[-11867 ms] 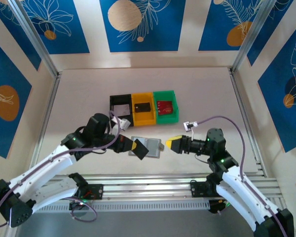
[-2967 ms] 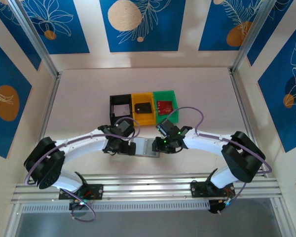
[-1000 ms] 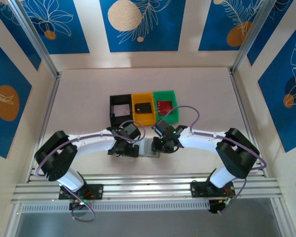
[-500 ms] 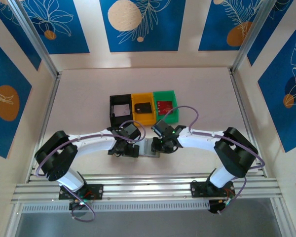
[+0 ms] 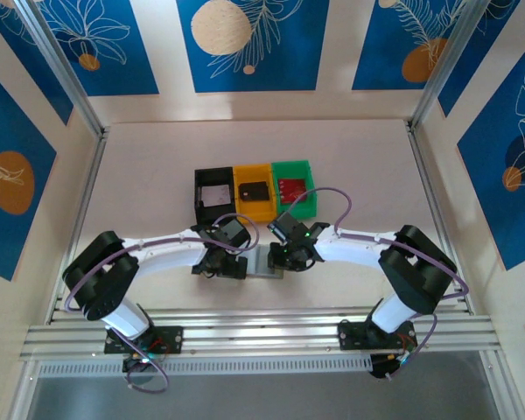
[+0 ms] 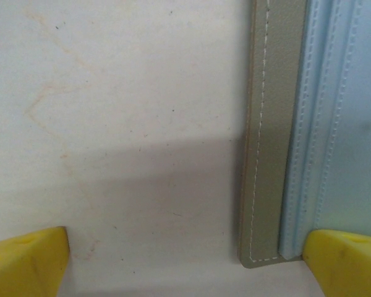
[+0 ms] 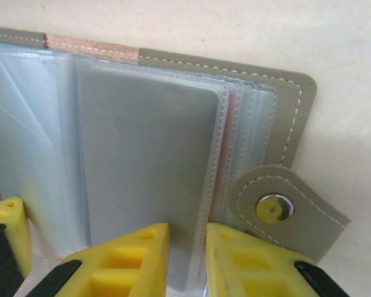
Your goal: Take the credit cards out of the card holder
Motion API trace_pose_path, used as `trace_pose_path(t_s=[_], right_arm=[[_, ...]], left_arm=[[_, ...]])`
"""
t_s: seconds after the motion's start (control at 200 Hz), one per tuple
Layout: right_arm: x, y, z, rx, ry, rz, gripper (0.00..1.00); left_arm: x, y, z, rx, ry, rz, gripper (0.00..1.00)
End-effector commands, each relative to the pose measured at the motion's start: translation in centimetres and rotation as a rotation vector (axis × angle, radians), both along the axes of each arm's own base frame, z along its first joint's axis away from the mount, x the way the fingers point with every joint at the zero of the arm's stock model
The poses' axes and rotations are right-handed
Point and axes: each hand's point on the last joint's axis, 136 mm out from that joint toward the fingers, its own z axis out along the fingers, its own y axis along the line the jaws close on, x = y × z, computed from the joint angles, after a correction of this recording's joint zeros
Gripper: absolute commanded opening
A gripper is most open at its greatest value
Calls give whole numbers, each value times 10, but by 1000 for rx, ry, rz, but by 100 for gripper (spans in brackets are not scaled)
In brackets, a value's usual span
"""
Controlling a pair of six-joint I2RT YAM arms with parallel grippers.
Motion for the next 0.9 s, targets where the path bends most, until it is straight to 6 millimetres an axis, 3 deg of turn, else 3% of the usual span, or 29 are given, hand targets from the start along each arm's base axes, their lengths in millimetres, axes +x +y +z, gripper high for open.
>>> trace_pose_path(t_s=[0.0,0.625,0.89], right_arm=[[-4,11,6,64,-9,31,23],[-2,9,15,61,-26,19,18],[-2,17,30,89,-54,45,18]], left_arm=[[-21,7,-27,59,78,-19,100],[-22,6,-27,65,80,-23,100],[-20,9,-23,79,73,-25,100]])
